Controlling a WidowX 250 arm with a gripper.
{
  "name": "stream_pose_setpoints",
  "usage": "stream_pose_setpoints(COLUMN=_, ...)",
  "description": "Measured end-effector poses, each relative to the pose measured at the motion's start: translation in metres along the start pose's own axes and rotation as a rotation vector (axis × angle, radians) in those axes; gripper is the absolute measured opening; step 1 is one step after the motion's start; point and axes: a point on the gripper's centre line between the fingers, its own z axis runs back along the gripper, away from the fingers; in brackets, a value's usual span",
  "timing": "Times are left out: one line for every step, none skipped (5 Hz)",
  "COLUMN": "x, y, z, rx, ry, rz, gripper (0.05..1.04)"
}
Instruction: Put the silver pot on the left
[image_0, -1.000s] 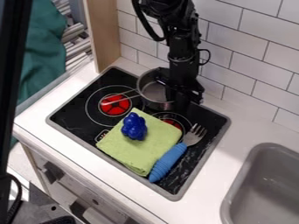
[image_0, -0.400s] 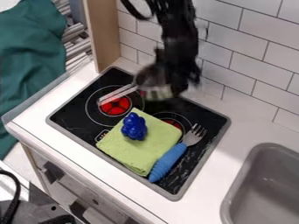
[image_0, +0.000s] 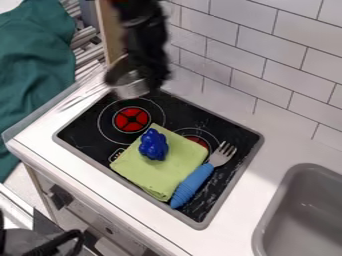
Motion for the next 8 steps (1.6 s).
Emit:
stream_pose_setpoints(x=-0.033, y=0.032, z=-0.002, rx=-0.016, ry=0.01, rz=0.024, gripper=0.062)
stream_pose_setpoints(x=-0.048, y=0.034, z=-0.009, rx=-0.032, ry=0.071, rz=-0.034, gripper=0.062)
stream_pose_setpoints(x=-0.062, y=0.025, z=-0.016, rx=-0.057, ry=0.105, rz=-0.075, gripper=0.062)
stream_pose_setpoints(x=-0.066, y=0.022, z=-0.019, rx=-0.062, ry=0.113, rz=-0.089, gripper=0.087)
stream_pose_setpoints(x=-0.067, y=0.022, z=-0.02, rx=-0.063, ry=0.117, rz=-0.089, gripper=0.247)
stream_pose_setpoints(x=-0.071, y=0.02, z=-0.027, rx=-0.085, ry=0.138, rz=-0.073, gripper=0.521)
stream_pose_setpoints(x=-0.072, y=0.019, z=-0.029, rx=-0.097, ry=0.144, rz=-0.063, gripper=0.842)
stream_pose_setpoints(x=-0.066, y=0.019, z=-0.013, rx=-0.072, ry=0.119, rz=-0.024, gripper=1.013)
